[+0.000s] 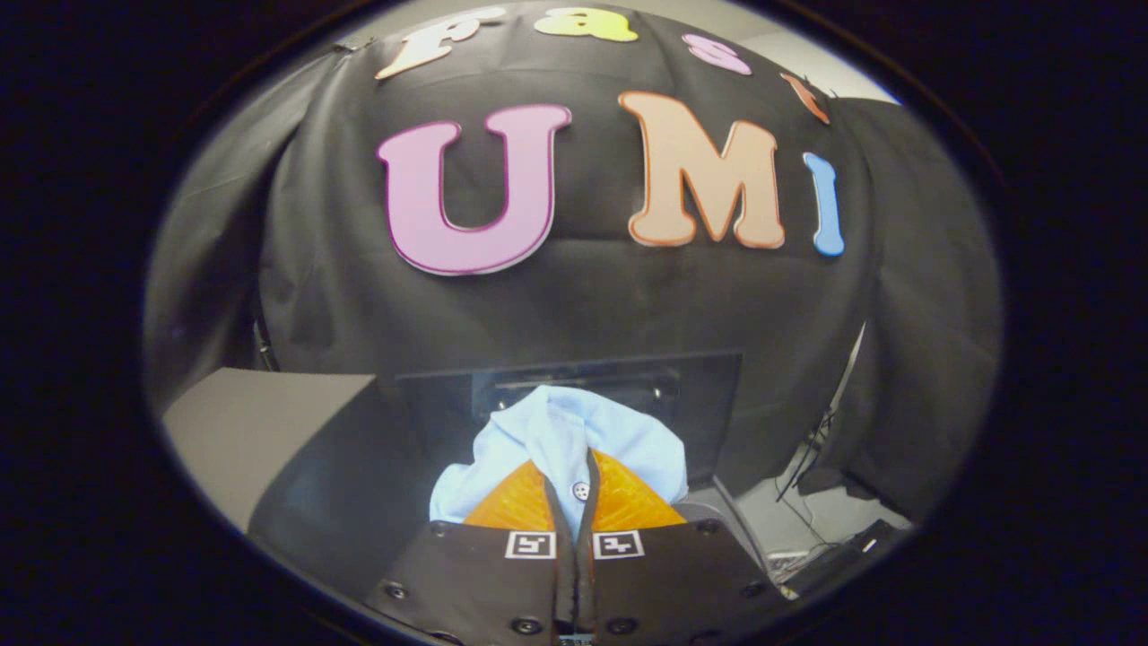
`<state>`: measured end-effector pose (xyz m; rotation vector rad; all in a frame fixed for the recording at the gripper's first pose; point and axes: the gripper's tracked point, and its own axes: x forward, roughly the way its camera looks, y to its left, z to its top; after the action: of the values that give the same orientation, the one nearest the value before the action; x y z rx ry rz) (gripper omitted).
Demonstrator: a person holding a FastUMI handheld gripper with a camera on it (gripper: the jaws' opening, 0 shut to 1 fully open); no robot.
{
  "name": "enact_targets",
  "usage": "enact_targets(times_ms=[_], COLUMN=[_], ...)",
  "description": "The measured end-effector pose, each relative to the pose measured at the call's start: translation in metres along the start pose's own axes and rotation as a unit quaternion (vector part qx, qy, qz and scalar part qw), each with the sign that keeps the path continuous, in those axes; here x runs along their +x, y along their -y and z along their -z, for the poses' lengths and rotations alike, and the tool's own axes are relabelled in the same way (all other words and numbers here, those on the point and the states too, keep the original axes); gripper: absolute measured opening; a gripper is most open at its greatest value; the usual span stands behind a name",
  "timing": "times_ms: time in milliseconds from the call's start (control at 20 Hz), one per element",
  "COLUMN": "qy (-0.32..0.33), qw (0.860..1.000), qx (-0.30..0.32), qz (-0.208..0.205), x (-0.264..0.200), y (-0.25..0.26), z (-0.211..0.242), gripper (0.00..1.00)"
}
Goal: Put the clothes into the washing machine and then close the washing machine lid.
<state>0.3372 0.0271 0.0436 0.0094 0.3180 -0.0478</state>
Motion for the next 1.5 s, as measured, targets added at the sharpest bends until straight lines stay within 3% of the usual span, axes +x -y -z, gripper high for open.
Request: enact_targets(times_ms=[150,300,350,500,700,850,1350,1500], qy=[-0.023,-0.046,-0.050,-0.042,-0.051,-0.058,-0.015,-0.005], qw=[1.000,0.999,0.999,0.999,0.997,0.998,1.000,1.000], qx=[0.006,-0.009,-0.015,0.003,0.048,0.023,0.023,0.017], qz=[0.013,0.000,-0.004,0.006,-0.010,-0.001,0.005,0.014], x=[0.018,0.038,0.034,0.032,0.036,0.031,0.019,0.014], y=[0.019,0.025,0.029,0.043,0.033,0.030,0.018,0.019], z=[0.038,0.071,0.076,0.086,0.095,0.102,0.058,0.046], gripper=[0.01,0.01,0.06,0.06,0.10,0.14,0.93,0.97])
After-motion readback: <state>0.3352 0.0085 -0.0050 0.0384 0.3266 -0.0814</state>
